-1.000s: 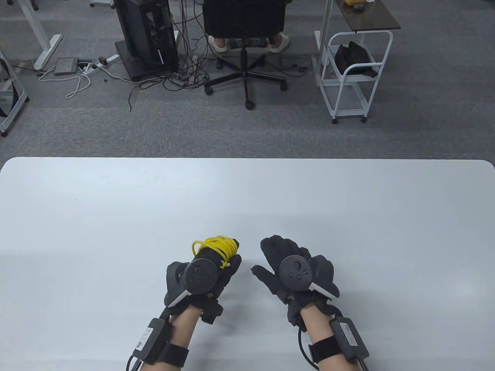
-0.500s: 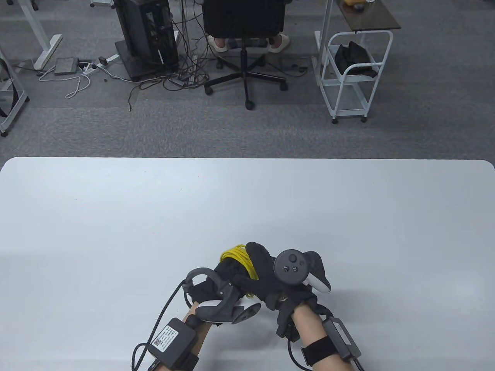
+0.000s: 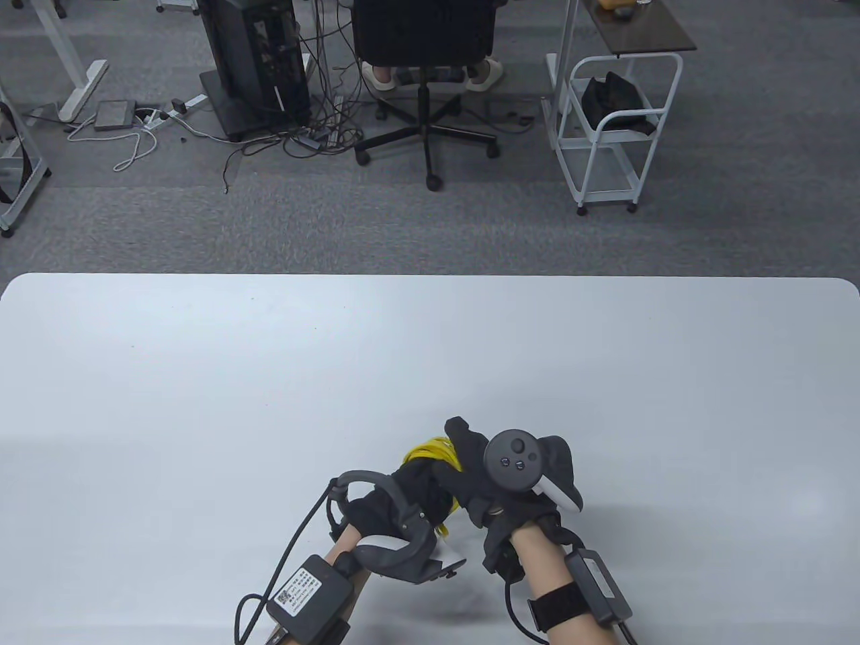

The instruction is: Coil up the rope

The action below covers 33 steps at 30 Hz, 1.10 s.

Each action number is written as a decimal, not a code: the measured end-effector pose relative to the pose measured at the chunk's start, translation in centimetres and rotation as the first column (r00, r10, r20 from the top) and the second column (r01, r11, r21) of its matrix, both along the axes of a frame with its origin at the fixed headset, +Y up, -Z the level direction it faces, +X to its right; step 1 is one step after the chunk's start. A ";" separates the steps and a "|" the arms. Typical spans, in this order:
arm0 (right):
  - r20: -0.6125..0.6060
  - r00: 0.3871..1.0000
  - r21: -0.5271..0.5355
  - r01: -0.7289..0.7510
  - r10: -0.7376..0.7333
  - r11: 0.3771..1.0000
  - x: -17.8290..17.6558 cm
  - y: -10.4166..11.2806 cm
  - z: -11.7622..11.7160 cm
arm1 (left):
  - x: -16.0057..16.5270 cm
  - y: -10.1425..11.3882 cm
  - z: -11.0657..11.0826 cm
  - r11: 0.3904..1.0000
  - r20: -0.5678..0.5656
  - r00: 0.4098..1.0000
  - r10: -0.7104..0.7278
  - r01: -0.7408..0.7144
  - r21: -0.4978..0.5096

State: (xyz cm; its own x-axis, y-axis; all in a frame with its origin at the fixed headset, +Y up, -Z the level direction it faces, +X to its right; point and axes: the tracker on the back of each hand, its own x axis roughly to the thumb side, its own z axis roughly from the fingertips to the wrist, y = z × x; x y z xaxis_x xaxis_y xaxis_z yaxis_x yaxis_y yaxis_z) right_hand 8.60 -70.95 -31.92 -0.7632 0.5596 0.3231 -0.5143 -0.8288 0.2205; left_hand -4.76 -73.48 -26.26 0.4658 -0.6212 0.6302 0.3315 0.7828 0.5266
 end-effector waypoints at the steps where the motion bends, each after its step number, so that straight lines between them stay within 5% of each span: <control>1: 0.014 1.000 -0.001 -0.003 0.003 1.000 0.1 0.0 -0.1 | 0.1 -0.1 0.1 1.000 0.016 1.000 -0.009 0.009 0.006; 13: 0.136 0.990 0.159 -0.060 0.039 0.985 -0.1 0.7 0.1 | 0.8 -0.2 0.1 0.999 0.000 1.000 -0.026 0.026 0.037; 26: 0.267 0.948 0.016 0.177 -0.175 0.984 2.9 -0.2 -0.8 | 1.2 -0.4 0.2 0.994 -0.017 0.998 -0.053 0.055 0.097; 33: 0.420 0.905 0.074 0.046 -0.073 0.996 6.0 -1.2 -1.3 | 0.6 0.1 0.5 0.998 -0.002 1.000 0.028 -0.028 0.049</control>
